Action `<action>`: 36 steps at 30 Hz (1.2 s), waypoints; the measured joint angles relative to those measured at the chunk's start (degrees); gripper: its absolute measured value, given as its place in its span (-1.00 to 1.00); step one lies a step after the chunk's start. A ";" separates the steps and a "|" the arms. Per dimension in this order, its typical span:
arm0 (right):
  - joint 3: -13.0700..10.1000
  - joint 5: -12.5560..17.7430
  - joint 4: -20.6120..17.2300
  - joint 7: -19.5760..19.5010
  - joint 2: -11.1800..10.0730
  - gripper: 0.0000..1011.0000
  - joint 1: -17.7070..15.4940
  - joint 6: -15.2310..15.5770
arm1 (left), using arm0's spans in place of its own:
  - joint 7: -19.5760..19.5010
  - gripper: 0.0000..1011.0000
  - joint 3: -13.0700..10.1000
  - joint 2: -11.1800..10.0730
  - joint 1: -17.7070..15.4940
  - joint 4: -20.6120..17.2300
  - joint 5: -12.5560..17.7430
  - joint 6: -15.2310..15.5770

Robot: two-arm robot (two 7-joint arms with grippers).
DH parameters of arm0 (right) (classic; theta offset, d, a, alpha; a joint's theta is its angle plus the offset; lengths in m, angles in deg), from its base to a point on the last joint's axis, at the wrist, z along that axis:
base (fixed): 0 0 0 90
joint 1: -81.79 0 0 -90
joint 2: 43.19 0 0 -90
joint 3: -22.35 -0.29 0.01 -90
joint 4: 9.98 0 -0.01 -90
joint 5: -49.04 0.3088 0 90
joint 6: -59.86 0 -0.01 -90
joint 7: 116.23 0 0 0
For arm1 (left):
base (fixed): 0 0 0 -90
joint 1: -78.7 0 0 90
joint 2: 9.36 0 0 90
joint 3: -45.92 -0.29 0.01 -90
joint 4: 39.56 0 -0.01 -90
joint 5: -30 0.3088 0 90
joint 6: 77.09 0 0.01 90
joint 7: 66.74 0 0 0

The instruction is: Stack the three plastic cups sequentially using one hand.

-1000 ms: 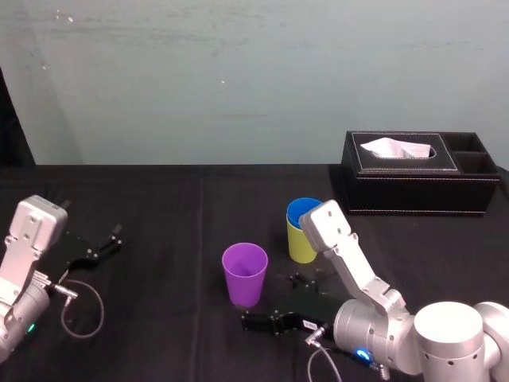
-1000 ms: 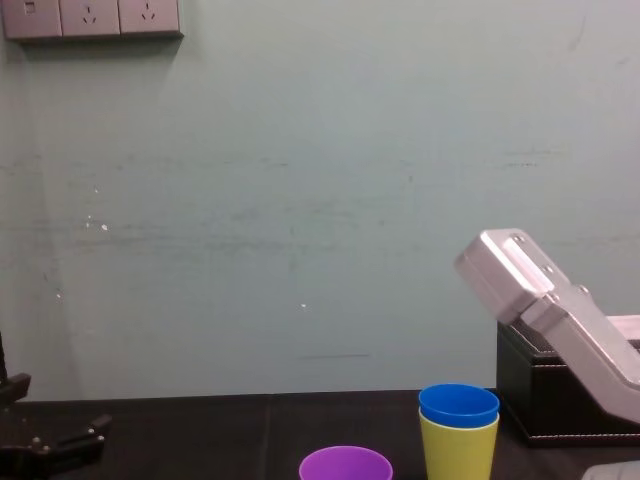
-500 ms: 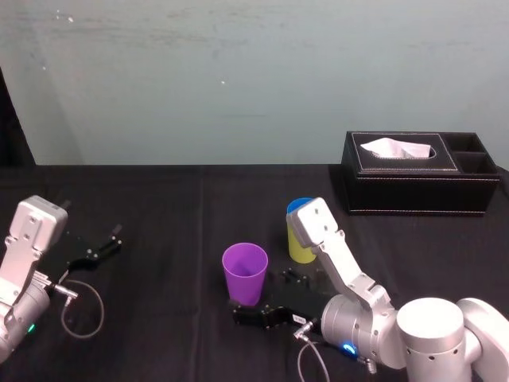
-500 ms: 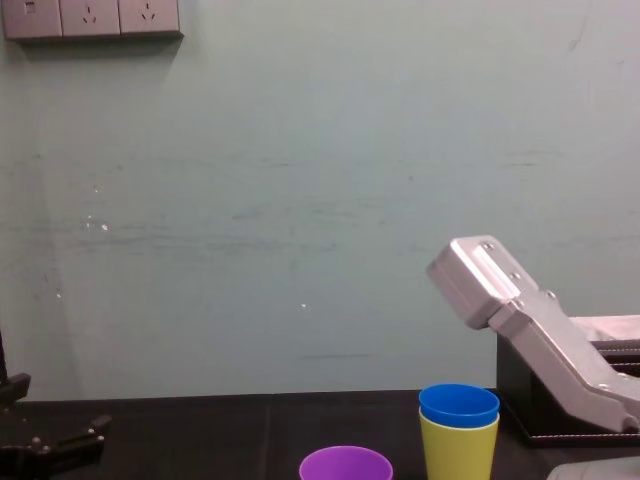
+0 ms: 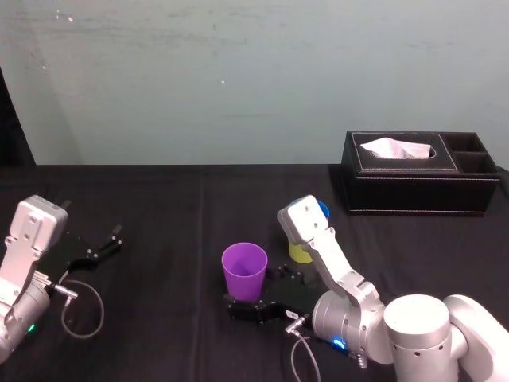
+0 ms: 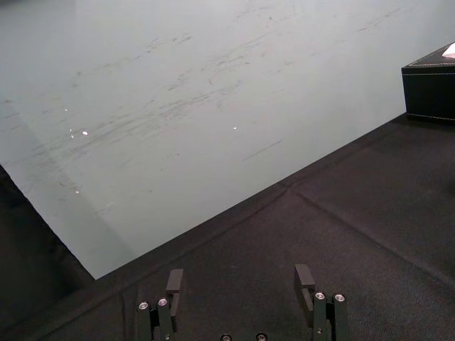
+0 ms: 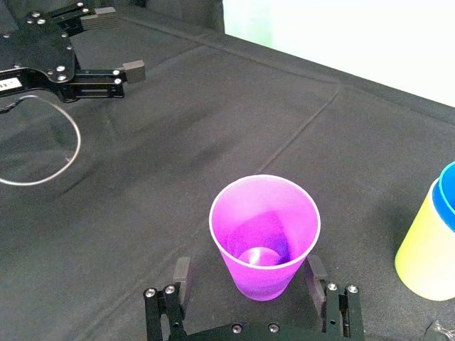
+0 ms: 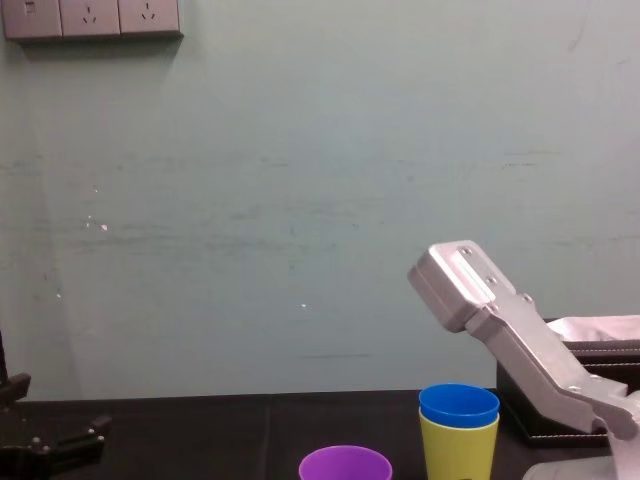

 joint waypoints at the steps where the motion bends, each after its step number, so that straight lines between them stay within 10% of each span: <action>1: -0.03 -0.10 0.10 -0.04 0.10 0.98 0.01 -0.03 | 0.00 0.98 0.00 0.00 0.00 0.00 0.00 0.00; 36: -1.37 -3.96 3.71 -0.17 4.10 0.98 0.43 -2.26 | 0.00 0.98 0.00 0.00 0.00 0.00 0.00 0.00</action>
